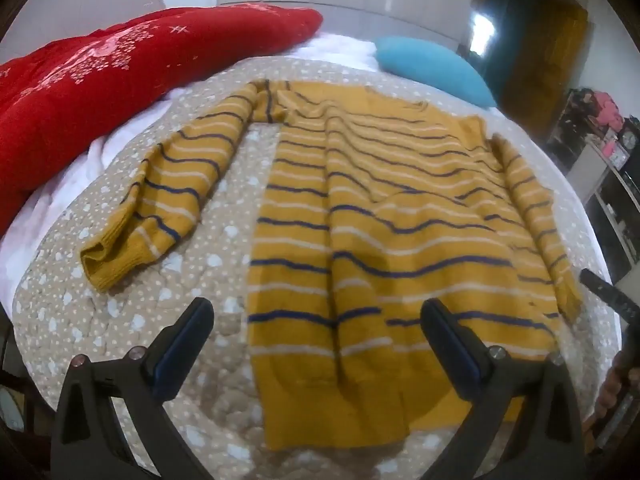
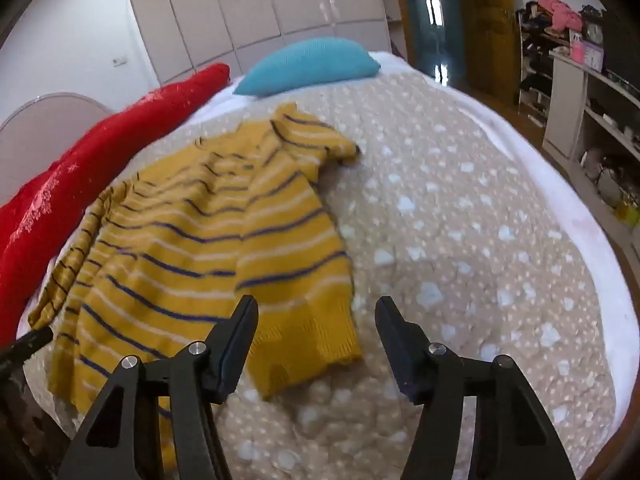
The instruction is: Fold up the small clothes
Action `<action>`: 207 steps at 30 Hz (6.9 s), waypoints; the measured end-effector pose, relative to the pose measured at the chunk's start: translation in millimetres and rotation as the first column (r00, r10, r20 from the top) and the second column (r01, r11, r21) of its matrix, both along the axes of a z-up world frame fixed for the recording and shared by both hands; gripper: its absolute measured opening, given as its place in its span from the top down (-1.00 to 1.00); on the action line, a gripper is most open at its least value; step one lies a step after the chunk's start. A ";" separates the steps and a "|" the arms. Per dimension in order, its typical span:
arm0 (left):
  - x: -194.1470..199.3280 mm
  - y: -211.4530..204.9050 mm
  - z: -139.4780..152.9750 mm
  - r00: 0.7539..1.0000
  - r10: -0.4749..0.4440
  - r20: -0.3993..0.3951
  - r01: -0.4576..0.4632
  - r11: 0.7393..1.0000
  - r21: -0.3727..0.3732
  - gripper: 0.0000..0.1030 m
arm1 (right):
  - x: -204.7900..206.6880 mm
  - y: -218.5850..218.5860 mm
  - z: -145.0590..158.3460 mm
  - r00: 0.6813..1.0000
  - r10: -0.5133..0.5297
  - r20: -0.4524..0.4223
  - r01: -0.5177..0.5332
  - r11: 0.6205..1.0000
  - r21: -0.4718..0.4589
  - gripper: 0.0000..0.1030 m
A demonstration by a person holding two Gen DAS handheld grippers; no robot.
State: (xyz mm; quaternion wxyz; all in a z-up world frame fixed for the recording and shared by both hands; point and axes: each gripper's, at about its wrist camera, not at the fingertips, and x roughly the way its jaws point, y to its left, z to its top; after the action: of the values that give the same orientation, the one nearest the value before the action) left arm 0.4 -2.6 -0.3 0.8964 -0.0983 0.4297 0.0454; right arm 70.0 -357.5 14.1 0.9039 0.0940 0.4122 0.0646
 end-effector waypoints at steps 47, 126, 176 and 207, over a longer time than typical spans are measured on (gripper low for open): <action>-20.7 58.5 13.2 0.985 0.058 -0.162 -0.062 0.998 -0.017 0.84 | -52.8 53.1 4.4 0.960 0.254 -0.116 -0.227 0.952 0.207 0.82; -94.1 236.9 -9.3 0.895 0.440 -0.068 -0.445 0.882 -0.154 -0.41 | 257.6 169.3 63.2 0.990 0.114 -0.079 -0.123 0.985 -0.118 0.81; -45.2 48.0 16.8 0.996 0.018 -0.087 -0.021 0.999 -0.033 -0.02 | 11.3 -95.7 -18.1 0.987 -0.158 0.011 0.151 0.917 -0.369 -0.08; -19.0 10.1 9.4 0.986 -0.056 -0.155 0.051 0.998 -0.038 -0.19 | 79.9 -258.8 -8.2 0.913 -0.402 -0.078 0.408 0.876 0.257 -0.28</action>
State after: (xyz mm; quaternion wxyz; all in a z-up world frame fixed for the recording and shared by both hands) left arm -18.6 7.5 9.2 0.8593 -0.0982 0.5015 0.0216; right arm 149.9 -616.2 5.9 0.8717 0.3000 0.3809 -0.0716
